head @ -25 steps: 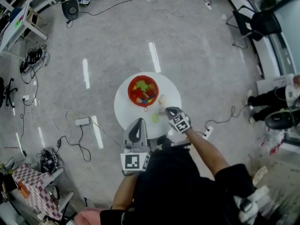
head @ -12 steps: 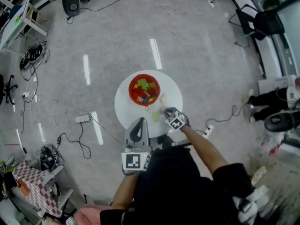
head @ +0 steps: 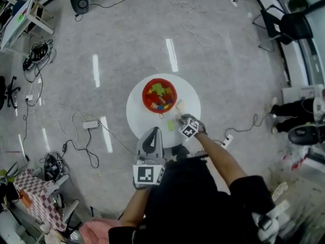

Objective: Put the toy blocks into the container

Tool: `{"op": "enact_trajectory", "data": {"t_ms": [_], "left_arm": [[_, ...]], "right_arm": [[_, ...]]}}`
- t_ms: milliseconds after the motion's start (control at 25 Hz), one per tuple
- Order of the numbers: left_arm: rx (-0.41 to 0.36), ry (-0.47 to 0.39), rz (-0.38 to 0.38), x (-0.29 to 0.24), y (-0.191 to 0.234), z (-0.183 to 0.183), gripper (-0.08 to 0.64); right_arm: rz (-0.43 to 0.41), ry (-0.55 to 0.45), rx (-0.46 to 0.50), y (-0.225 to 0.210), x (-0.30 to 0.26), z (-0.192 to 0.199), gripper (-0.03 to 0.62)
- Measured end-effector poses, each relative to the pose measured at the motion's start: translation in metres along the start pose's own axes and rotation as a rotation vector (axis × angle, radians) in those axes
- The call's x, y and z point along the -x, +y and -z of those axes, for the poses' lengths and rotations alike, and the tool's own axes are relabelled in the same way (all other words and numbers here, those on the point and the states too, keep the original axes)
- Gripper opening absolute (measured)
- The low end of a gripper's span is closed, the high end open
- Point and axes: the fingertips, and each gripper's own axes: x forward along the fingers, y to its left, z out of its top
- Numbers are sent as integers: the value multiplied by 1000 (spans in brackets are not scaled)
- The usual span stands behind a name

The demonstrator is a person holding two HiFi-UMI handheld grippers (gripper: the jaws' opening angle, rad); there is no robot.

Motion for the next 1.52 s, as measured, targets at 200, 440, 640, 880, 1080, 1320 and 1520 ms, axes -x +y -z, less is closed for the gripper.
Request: {"op": "enact_trajectory", "data": {"t_ms": [200, 440, 640, 880, 1080, 1320, 1520], "left_arm": [[11, 19, -12, 1, 2, 4, -2], [18, 25, -25, 1, 4, 7, -2], [21, 23, -36, 2, 9, 5, -2], [17, 8, -39, 4, 11, 5, -2], [24, -10, -37, 3, 12, 0, -2], [9, -21, -38, 3, 14, -1, -2], [12, -28, -43, 6, 14, -5, -2]], "right_arm": [[25, 68, 78, -1, -11, 12, 66], [49, 114, 166, -3, -22, 16, 66], [74, 132, 155, -7, -28, 15, 63], [68, 105, 110, -9, -16, 12, 57], [65, 41, 45, -10, 6, 1, 57], [48, -129, 2, 0, 44, -33, 55], [54, -259, -62, 1, 95, -72, 55]]}}
